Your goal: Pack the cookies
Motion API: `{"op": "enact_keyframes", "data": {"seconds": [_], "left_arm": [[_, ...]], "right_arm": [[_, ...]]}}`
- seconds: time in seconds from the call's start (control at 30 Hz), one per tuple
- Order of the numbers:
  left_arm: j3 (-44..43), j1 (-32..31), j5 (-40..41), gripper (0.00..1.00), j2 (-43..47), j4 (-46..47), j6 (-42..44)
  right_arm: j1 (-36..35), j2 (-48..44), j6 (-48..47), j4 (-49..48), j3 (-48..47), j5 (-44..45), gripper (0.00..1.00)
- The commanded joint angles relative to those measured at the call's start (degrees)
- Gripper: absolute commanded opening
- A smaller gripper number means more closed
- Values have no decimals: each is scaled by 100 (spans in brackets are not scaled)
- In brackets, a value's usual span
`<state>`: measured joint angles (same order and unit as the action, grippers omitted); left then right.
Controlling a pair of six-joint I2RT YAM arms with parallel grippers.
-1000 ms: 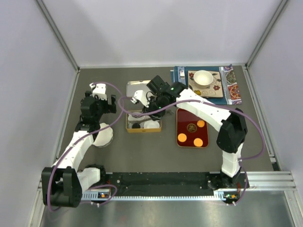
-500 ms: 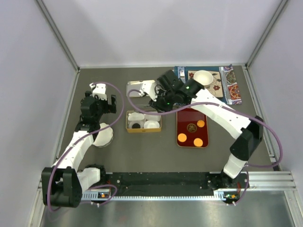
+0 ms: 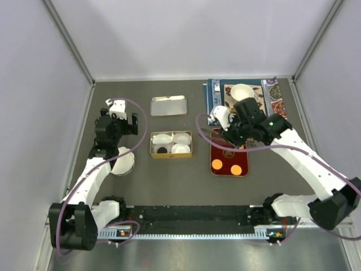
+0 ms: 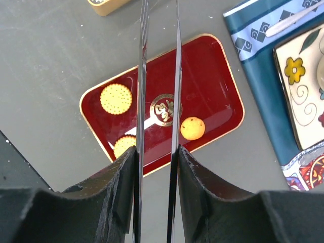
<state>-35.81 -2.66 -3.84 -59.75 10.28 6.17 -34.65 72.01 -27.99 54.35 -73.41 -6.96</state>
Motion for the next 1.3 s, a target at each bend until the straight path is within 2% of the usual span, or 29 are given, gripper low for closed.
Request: {"op": "enact_keyframes", "data": {"seconds": [0.0,0.27,0.53,0.73,1.27], "left_arm": [[-189,28,-82,99,51,141,7],[-198,28,-126,99,24,132,-38],[-66,28,-91,99,42,141,15],[-40,28,-109,99,121,141,15],[4,28,-152,99,235,88,42]], "right_arm": [[362,-670,-128,-38,484,-112,36],[583,-1496,-128,225,1442,-315,36],[635,-1980,-189,744,1557,-394,38],[635,-2059,-260,1016,1689,-666,44],[644,-1998,-541,1113,1970,-693,45]]}}
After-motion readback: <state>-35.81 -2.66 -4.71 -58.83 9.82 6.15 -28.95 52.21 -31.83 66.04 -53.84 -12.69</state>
